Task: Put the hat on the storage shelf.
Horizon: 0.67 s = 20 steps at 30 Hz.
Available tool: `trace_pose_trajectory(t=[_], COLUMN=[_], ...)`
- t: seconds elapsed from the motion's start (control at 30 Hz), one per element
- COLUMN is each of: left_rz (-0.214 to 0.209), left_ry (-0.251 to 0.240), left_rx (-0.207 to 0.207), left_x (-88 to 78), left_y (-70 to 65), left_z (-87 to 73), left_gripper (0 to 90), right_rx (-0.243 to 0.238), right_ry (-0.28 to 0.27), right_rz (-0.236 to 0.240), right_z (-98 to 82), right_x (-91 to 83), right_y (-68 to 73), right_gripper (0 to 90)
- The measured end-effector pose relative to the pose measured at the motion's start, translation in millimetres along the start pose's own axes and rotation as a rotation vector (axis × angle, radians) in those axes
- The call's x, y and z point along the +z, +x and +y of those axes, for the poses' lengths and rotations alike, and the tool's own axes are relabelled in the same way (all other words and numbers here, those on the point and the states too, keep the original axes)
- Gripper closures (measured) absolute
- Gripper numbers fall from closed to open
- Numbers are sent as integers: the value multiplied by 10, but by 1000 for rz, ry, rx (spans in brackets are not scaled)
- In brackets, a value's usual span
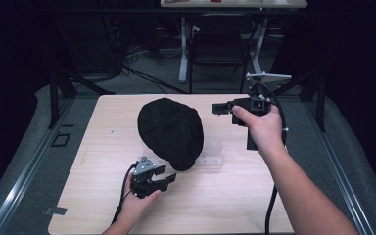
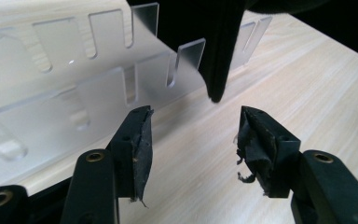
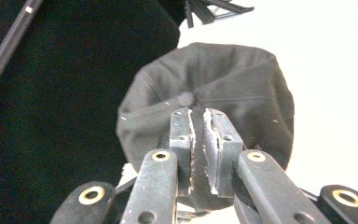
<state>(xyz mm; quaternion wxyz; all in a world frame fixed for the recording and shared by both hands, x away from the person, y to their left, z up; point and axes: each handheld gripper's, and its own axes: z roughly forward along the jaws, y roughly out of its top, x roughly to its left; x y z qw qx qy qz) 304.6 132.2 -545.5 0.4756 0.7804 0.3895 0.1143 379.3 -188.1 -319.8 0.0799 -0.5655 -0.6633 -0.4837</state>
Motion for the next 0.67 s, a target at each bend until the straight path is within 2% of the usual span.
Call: trace_pose_trajectory(t=[0.37,0.4,0.47,0.53,0.57,0.6,0.67], left_rz=[6,9,9,13,15,15,15], left_ry=[34,19,10,-5,-9,-9,-15], left_rx=[31,21,19,6,-12,-12,-22], left_x=[-204,-235,-256,-274,-279,-279,-282], left_y=[61,78,96,125,148,148,156], left_z=[-43,-75,-96,-137,-164,-164,-166], left_gripper=[426,422,419,411,410,410,406], right_rx=[-44,-74,-87,-154,-167,-167,-211], right_ry=[-20,-35,-43,-60,-69,-69,-95], right_rz=[-51,-73,-83,-133,-147,-147,-179], right_z=[-264,-357,-395,-580,-630,-630,-779], right_x=[-107,-134,-140,-169,-173,-173,-177], right_y=[-177,-211,-221,-289,-306,-306,-373], right_gripper=[767,732,715,663,644,644,618])
